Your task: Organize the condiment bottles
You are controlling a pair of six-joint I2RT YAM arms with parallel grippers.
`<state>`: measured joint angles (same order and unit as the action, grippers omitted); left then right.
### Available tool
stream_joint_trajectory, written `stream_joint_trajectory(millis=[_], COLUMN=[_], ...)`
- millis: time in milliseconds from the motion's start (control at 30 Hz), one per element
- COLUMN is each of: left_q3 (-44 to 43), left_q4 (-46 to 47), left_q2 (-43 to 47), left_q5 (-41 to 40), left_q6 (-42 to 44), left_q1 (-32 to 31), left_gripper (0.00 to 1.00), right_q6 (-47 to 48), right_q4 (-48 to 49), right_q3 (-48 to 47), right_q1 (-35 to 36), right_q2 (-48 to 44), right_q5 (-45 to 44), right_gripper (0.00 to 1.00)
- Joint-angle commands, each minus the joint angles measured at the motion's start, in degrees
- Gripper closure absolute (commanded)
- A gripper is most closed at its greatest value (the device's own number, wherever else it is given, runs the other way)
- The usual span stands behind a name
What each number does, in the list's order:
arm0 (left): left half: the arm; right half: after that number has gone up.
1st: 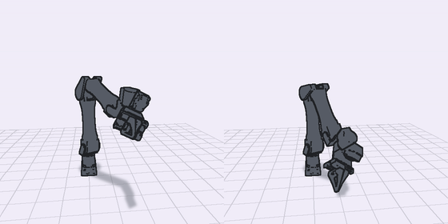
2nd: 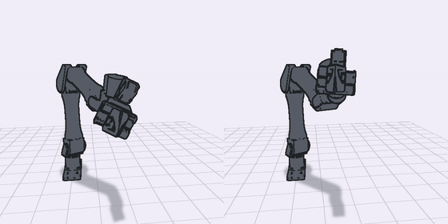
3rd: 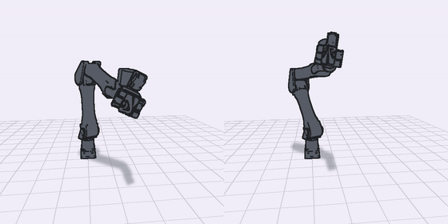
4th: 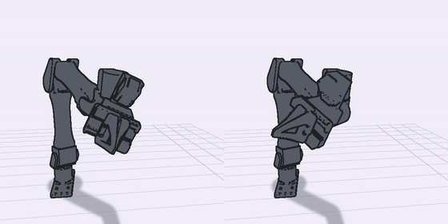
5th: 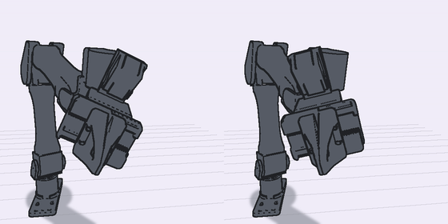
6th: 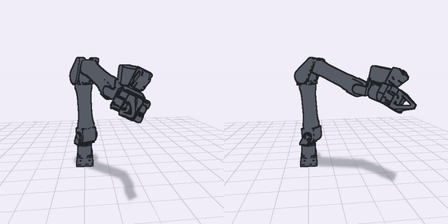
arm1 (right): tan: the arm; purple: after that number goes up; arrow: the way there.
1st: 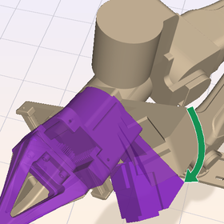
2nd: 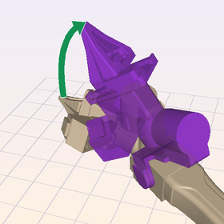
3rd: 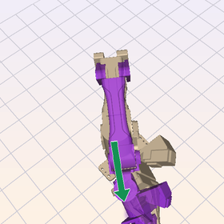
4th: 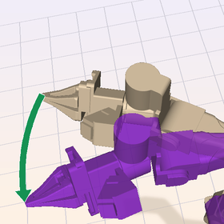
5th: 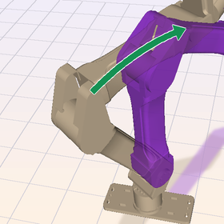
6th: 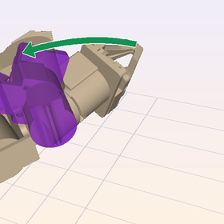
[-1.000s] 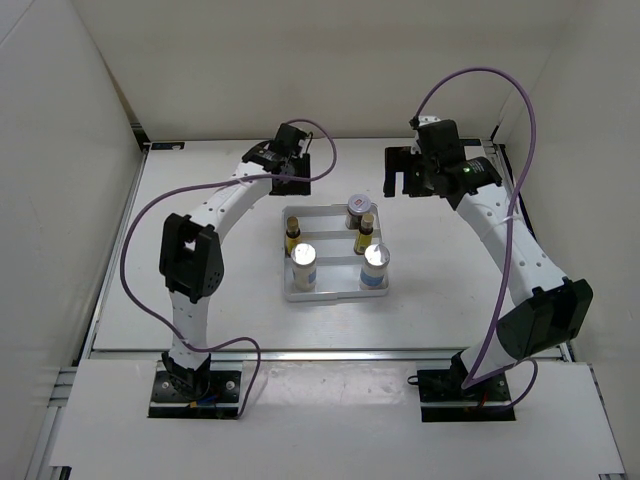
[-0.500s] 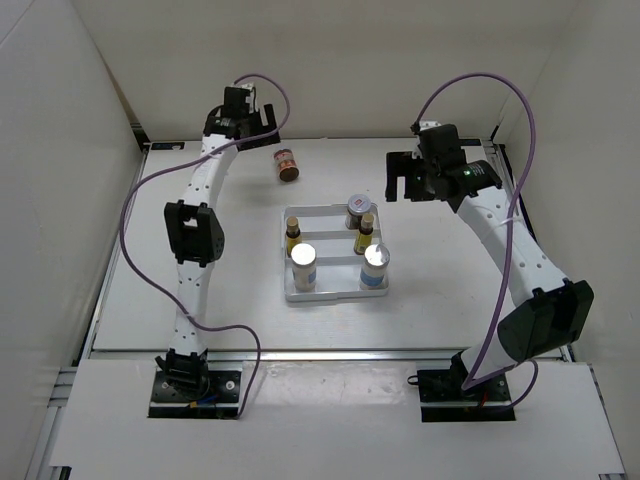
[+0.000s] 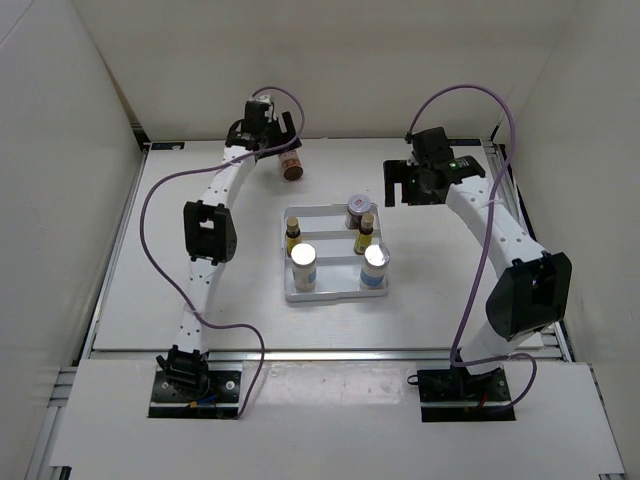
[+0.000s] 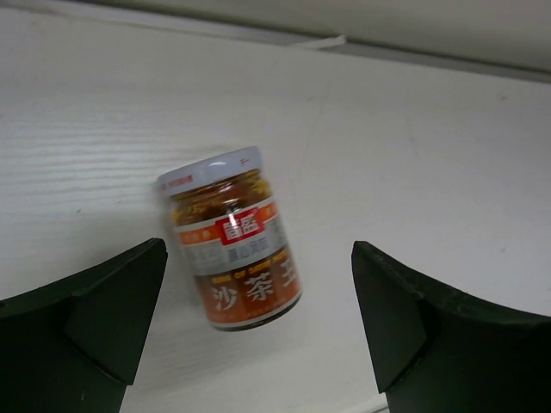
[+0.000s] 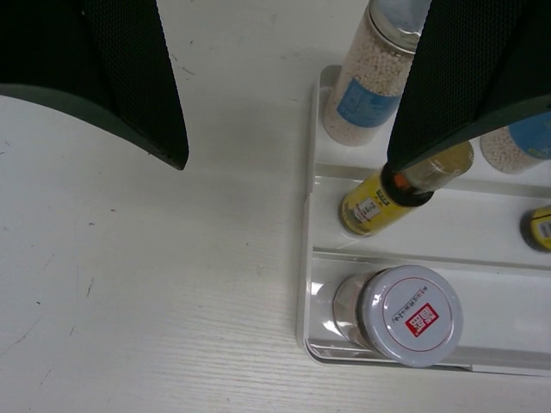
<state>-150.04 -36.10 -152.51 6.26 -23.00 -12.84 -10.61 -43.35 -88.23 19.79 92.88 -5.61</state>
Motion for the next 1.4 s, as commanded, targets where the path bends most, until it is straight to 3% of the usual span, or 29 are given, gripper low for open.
stream_joint_trajectory(millis=[0, 533, 633, 733, 767, 833, 867, 1033, 1200, 1367], left_q3=[-2.63, -3.86, -3.86, -3.24, -2.11, 0.44, 1.23, 4.31, 8.7, 12.83], left_q4=[6.65, 7.18, 4.99, 3.5, 2.88, 2.87, 2.87, 2.26, 2.26, 2.79], left_q2=[0.46, -7.89, -8.42, -9.04, -9.04, -8.25, -7.38, -3.77, 3.96, 10.73], left_q5=[0.95, 4.02, 4.02, 4.02, 3.41, 3.41, 2.71, -0.98, -3.62, -3.63], left_q6=[-3.53, -3.89, -2.75, -2.22, -2.22, -1.69, -1.69, 0.85, 0.86, 2.17], left_q1=[-0.08, -1.66, -2.28, -2.28, -2.28, -2.28, -2.28, -2.28, -0.44, -0.43], left_gripper=[0.01, 0.01, 0.07, 0.18, 0.3, 0.37, 0.47, 0.58, 0.89, 0.89], right_q6=[0.94, 0.42, 0.42, 0.42, 0.42, -0.11, -0.11, -0.63, -1.17, -1.69], right_q4=[0.11, -1.47, -1.47, -1.47, -1.47, -1.47, -1.47, -1.47, -0.42, 0.2], right_q3=[-2.03, -2.65, -2.13, -2.13, -2.13, -1.51, -1.51, -1.51, -0.28, 0.25], right_q1=[-0.63, -4.59, -6.08, -8.36, -9.06, -9.59, -9.6, -9.6, -9.6, -9.6], right_q2=[0.63, 2.74, 2.74, 2.74, 2.22, 2.22, 2.22, 1.69, 0.64, 0.11], right_q5=[0.6, 3.41, 5.07, 6.74, 7.36, 8.07, 8.59, 9.91, 11.84, 13.52], right_gripper=[0.0, 0.0, 0.0, 0.0, 0.0, 0.0, 0.0, 0.0, 0.0, 0.0])
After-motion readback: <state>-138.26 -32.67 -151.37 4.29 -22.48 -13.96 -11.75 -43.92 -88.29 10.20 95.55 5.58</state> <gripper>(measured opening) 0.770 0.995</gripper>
